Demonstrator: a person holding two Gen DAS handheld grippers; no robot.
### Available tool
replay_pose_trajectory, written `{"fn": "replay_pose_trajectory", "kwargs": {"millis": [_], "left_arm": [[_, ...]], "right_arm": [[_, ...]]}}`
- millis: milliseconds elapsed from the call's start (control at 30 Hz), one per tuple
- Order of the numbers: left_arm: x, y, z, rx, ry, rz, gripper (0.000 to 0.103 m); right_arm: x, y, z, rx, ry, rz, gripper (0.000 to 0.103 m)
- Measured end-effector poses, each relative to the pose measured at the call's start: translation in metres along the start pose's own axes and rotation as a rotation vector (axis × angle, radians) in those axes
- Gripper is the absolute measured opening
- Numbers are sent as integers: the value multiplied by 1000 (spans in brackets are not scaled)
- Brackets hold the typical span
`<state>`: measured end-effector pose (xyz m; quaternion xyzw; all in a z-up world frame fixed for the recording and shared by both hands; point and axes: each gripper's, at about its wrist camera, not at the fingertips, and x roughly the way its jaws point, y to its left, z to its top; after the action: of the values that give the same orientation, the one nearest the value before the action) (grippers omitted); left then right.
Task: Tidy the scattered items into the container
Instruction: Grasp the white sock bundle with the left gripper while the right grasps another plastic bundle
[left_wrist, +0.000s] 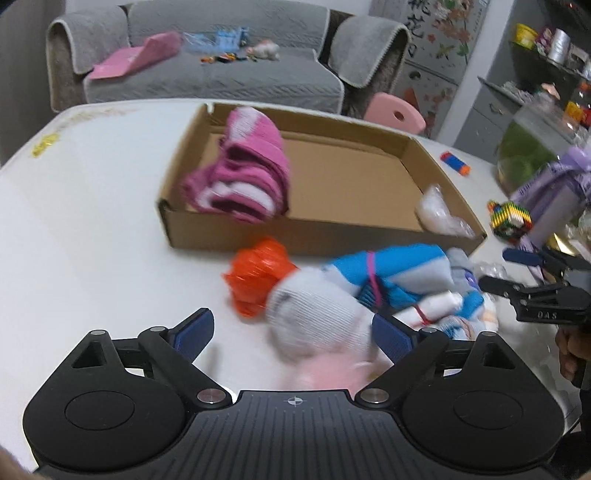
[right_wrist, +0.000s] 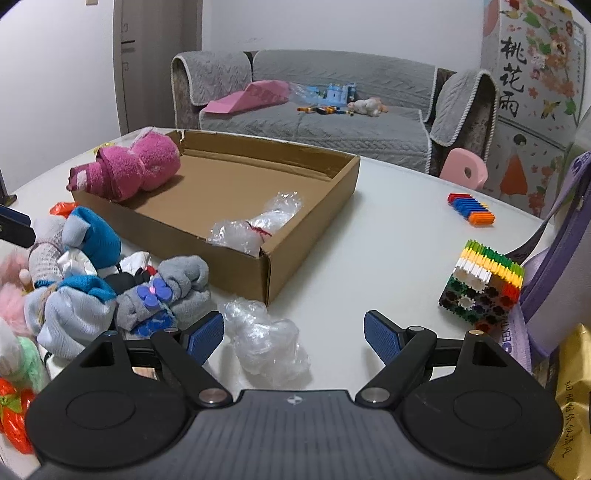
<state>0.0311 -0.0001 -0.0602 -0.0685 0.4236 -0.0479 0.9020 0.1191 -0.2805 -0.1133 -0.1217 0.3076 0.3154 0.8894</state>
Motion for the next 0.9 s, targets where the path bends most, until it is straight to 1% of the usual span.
{"fn": "replay_pose_trajectory", "kwargs": {"millis": [100, 233, 267, 333, 367, 400, 433, 467, 500, 533, 733, 867, 900], "left_arm": [[7, -6, -3, -19, 29, -43, 95], [13, -16, -5, -27, 39, -65, 94], [15, -19, -4, -25, 41, -67, 94], [19, -24, -2, -22, 47, -61, 93], [21, -25, -2, -21, 51, -57, 91], [23, -25, -2, -27, 55, -56, 89], [24, -24, -2, -38, 59, -56, 87], [25, -23, -2, -48, 68, -57, 82], [26, -22, -3, -55, 76, -64, 82], [25, -21, -3, -57, 75, -67, 81], [15, -28, -6, -26, 56, -59, 75], [-4, -28, -5, -29, 5, -69, 75], [-12, -29, -4, -21, -15, -62, 75]], "right_arm": [[-2, 2, -1, -7, -4, 5, 81], [0, 3, -1, -13, -4, 12, 80], [1, 4, -1, -16, 0, 14, 78], [4, 5, -2, -19, 19, 25, 68], [5, 5, -2, -19, 32, 33, 59], [6, 5, -3, -17, 39, 38, 53], [5, 4, -3, -10, 40, 51, 53], [4, 3, -2, -5, 42, 61, 47], [3, 3, -2, -1, 42, 69, 39], [2, 2, -2, 8, 45, 80, 37], [-5, 0, 1, 26, 32, 102, 34], [-14, -5, 5, 41, 3, 101, 34], [-16, -6, 6, 44, -6, 96, 34]]}}
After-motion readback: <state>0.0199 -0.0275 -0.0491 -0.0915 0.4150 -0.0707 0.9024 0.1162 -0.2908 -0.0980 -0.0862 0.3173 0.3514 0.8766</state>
